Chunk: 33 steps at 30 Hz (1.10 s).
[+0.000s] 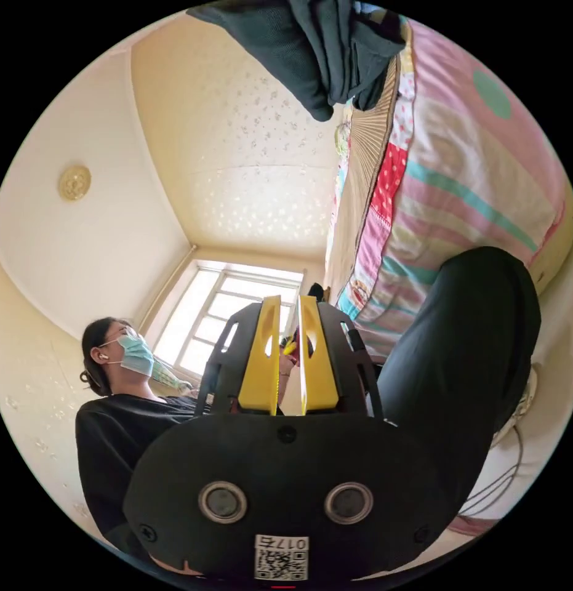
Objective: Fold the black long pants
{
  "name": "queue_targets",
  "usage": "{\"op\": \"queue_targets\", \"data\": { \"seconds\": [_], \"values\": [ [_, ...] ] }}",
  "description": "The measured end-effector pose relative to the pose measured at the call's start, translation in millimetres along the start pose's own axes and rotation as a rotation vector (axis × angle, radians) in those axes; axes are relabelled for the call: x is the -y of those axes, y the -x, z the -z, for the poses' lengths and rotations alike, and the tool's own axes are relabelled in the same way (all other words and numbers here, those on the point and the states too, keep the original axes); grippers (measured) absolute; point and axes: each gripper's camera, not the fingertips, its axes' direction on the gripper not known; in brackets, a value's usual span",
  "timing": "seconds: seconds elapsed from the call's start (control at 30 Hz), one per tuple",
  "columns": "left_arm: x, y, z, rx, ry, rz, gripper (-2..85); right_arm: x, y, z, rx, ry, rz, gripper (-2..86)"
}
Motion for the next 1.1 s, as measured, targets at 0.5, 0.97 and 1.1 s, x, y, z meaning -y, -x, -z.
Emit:
{"op": "queue_targets", "data": {
  "seconds": [0.5,0.97,1.1],
  "values": [
    [-7.6,-99.6,-32.3,-0.812,0.195,-0.290,5.5,-53.6,-29.3,-59.2,0.602,-0.146,-0.104,0.7],
    [-385.0,-316.8,-10.1,-1.133,0.820,-0.967,5.2,-105.3,50.7,-155.2,-0.076,0.068,0.168,6.6],
    [-430.7,-302.9,17.9,-1.048,0.872,-1.087,5.2,-100.1,65.0,-222.1,-0.336,0.208,0.297,12.4]
  ]
}}
